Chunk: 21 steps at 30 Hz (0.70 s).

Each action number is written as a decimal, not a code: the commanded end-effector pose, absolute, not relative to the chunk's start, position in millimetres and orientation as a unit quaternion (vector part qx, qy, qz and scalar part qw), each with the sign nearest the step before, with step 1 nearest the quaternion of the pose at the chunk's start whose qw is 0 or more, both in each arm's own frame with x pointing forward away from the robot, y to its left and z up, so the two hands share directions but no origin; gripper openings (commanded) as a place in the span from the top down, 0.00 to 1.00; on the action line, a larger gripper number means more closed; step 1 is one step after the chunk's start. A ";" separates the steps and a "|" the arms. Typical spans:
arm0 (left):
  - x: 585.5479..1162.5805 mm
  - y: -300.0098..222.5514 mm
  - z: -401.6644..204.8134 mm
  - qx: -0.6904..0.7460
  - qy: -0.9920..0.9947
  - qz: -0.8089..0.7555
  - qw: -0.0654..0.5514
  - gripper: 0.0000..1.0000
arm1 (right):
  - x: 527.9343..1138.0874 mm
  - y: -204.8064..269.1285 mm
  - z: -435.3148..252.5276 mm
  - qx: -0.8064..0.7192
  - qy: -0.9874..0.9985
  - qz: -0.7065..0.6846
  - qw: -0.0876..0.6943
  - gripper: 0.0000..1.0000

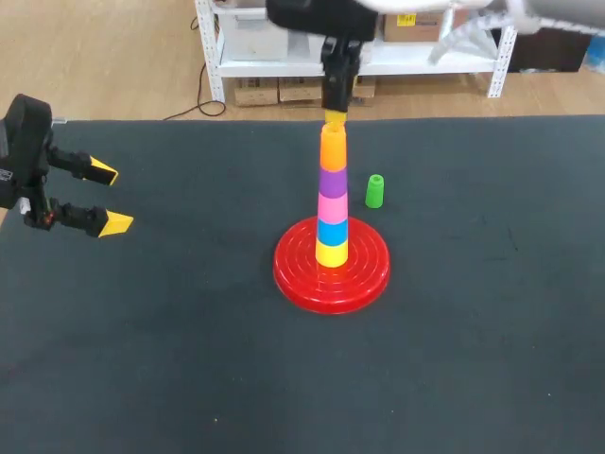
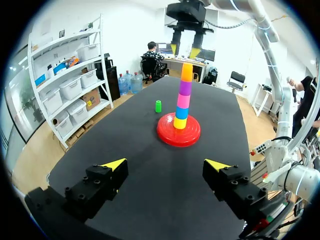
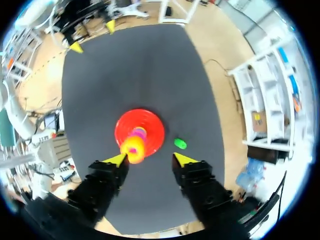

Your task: Pick up and stack the cylinders on the red base in this order: pink,purple,orange,green

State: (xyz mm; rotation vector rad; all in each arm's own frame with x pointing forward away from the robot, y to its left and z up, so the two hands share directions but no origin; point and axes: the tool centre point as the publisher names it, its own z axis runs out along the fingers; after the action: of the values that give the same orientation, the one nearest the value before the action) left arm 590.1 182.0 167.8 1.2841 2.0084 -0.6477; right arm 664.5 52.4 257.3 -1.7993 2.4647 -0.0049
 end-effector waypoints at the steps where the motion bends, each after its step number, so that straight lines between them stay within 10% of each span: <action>1: 590.2 182.6 165.8 0.491 0.766 -0.248 0.332 0.00 | 668.8 22.3 257.2 -0.554 0.829 0.005 0.074 0.00; 21: 590.2 182.6 165.8 0.491 0.766 -0.248 0.332 0.00 | 731.5 -9.9 108.0 -0.434 0.901 0.008 0.017 0.00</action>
State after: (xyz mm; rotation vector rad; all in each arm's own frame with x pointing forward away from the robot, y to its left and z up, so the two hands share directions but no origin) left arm 590.1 182.0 167.8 1.2841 2.0085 -0.6477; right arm 719.1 -15.2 131.7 -1.3479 2.7779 0.0208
